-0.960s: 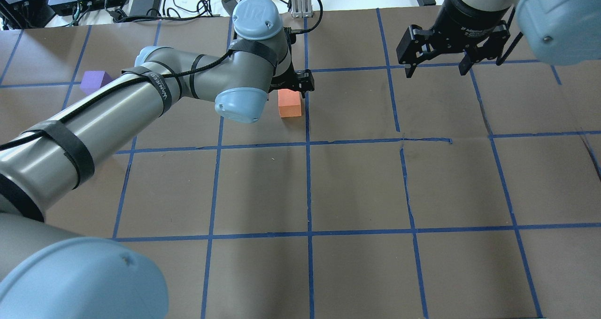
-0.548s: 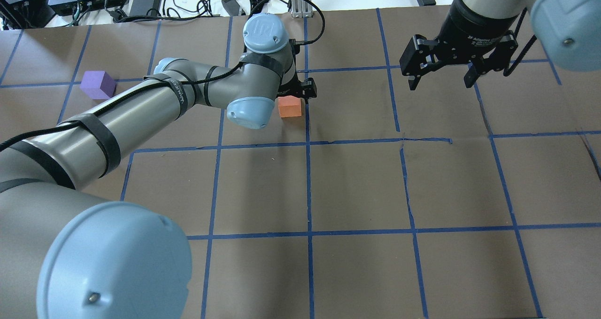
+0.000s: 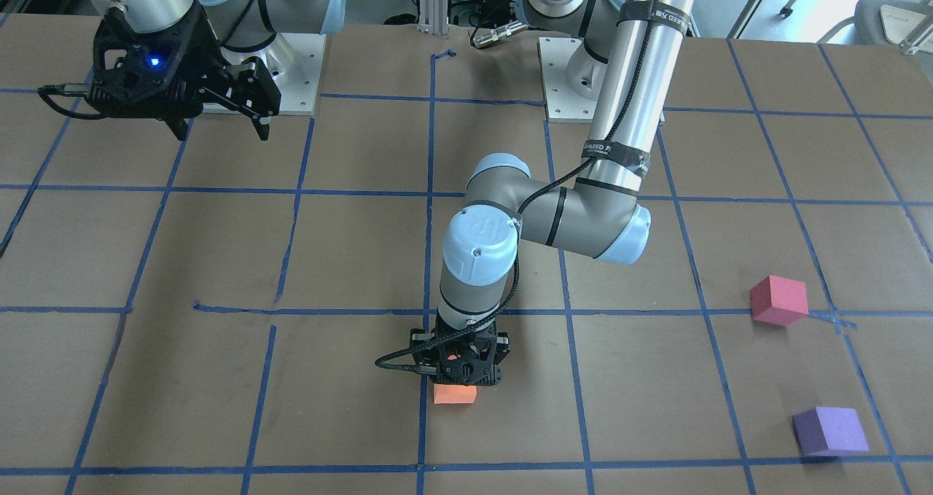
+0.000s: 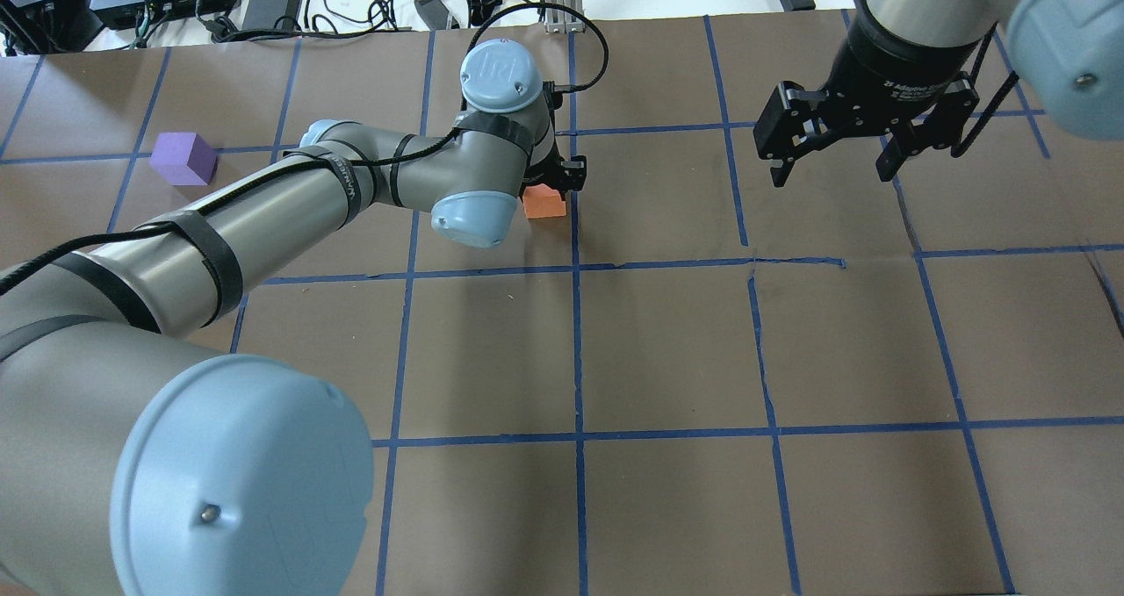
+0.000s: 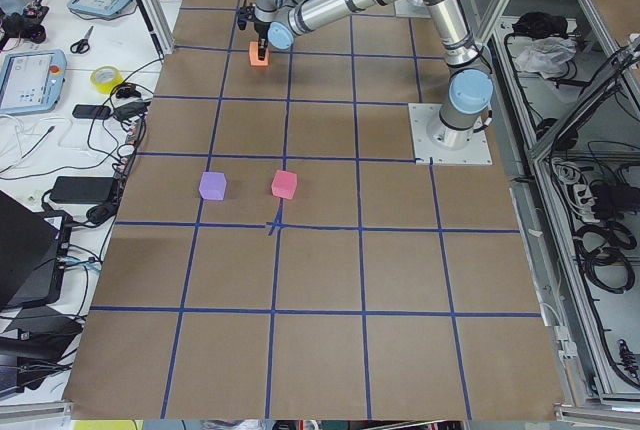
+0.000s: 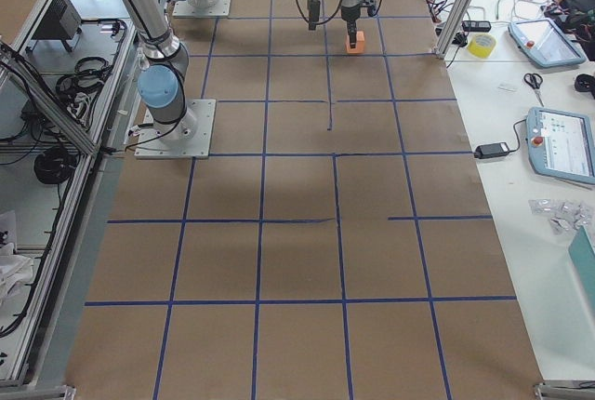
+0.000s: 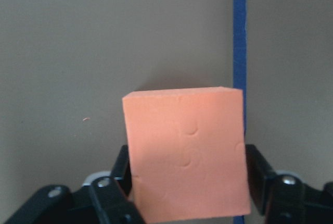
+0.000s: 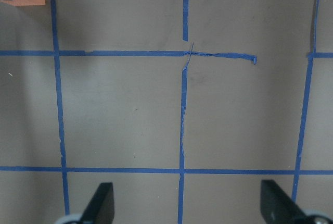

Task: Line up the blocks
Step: 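Grasp the orange cube with the left gripper and lift it, then carry the orange cube with the left gripper between the purple and pink cubes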

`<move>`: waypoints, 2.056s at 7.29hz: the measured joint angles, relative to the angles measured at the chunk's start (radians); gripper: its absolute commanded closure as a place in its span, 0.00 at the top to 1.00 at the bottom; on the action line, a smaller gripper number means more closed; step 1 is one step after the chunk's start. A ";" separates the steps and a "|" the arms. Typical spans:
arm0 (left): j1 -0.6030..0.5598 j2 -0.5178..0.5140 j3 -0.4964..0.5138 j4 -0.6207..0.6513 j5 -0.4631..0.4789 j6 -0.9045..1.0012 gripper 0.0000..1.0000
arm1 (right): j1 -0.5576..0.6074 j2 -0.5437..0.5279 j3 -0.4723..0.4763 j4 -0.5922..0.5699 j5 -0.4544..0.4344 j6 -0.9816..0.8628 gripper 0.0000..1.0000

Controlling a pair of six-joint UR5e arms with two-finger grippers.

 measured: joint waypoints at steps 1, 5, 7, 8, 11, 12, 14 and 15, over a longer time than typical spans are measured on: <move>0.036 0.020 -0.003 0.000 0.005 0.033 0.16 | 0.000 0.000 0.000 0.000 0.000 -0.002 1.00; 0.324 0.117 0.002 -0.045 -0.018 0.249 0.15 | -0.002 0.001 0.000 -0.002 -0.001 -0.002 1.00; 0.488 0.148 0.003 -0.093 -0.066 0.431 0.15 | -0.002 0.001 0.000 -0.002 -0.002 -0.002 1.00; 0.579 0.174 0.002 -0.143 -0.086 0.549 0.15 | -0.002 0.001 0.001 -0.001 -0.006 -0.002 1.00; 0.787 0.211 -0.005 -0.221 -0.129 0.816 0.15 | -0.001 0.001 0.003 -0.001 -0.017 -0.002 1.00; 0.843 0.209 -0.011 -0.235 -0.132 0.904 0.15 | -0.001 0.001 0.003 0.000 -0.018 -0.002 1.00; 0.899 0.180 -0.024 -0.239 -0.136 0.997 0.15 | -0.001 0.001 0.003 0.000 -0.018 -0.002 1.00; 0.906 0.160 -0.028 -0.234 -0.146 1.006 0.15 | -0.001 0.002 0.003 -0.001 -0.017 -0.002 1.00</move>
